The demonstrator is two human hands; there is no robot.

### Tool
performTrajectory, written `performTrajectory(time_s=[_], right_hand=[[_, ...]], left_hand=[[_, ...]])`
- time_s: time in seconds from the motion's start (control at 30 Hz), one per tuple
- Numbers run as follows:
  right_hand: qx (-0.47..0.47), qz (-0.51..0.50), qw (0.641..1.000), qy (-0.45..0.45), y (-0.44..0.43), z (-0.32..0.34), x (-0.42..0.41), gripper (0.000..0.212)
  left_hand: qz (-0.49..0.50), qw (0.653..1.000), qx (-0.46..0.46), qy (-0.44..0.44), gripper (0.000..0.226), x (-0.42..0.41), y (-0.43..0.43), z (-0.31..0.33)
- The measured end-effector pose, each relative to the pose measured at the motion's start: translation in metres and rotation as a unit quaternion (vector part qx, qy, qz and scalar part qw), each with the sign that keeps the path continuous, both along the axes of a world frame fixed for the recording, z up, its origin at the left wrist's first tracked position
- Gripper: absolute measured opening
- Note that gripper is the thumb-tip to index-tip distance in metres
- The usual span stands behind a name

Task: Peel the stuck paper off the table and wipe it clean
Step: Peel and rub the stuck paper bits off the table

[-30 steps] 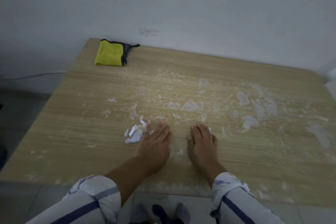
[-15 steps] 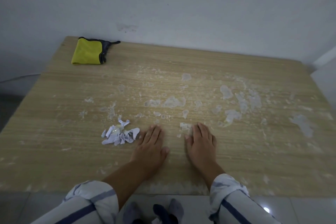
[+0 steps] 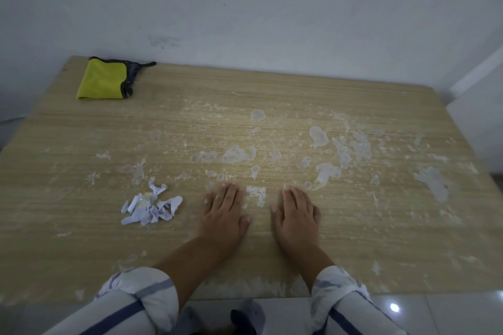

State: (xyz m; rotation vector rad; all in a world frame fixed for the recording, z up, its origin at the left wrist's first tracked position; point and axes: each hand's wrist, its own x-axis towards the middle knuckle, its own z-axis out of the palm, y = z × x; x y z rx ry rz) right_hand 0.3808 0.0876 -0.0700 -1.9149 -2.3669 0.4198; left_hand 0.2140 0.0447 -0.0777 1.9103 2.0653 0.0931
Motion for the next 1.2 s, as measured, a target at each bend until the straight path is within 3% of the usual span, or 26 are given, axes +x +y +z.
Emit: performTrajectory(time_s=[0.43,0.6,0.73,0.9,1.03,1.2], right_hand=[[-0.012,0.038,0.999,0.001,0.028,0.005,-0.002,0.072],[-0.026,0.070,0.997,0.008,0.049,0.005,-0.016,0.051],[-0.014,0.087,0.996,0.012,0.063,0.003,-0.028,0.051],[0.002,0.099,0.995,0.019,0.080,0.002,-0.042,0.063],[0.007,0.089,0.996,0.026,0.087,-0.001,-0.048,0.051],[0.004,0.094,0.995,0.015,0.088,-0.002,-0.049,0.056]], left_hand=[[0.012,1.000,0.010,0.008,0.087,0.015,0.036,0.001],[0.052,0.999,-0.005,-0.014,0.068,0.006,0.061,0.005],[0.069,0.997,0.008,-0.019,0.066,-0.005,0.078,0.004],[0.054,0.998,0.010,-0.011,0.066,-0.016,0.092,0.002],[0.058,0.998,0.011,-0.030,0.066,-0.023,0.107,0.001],[-0.029,0.999,0.025,-0.023,0.052,-0.036,0.124,0.002]])
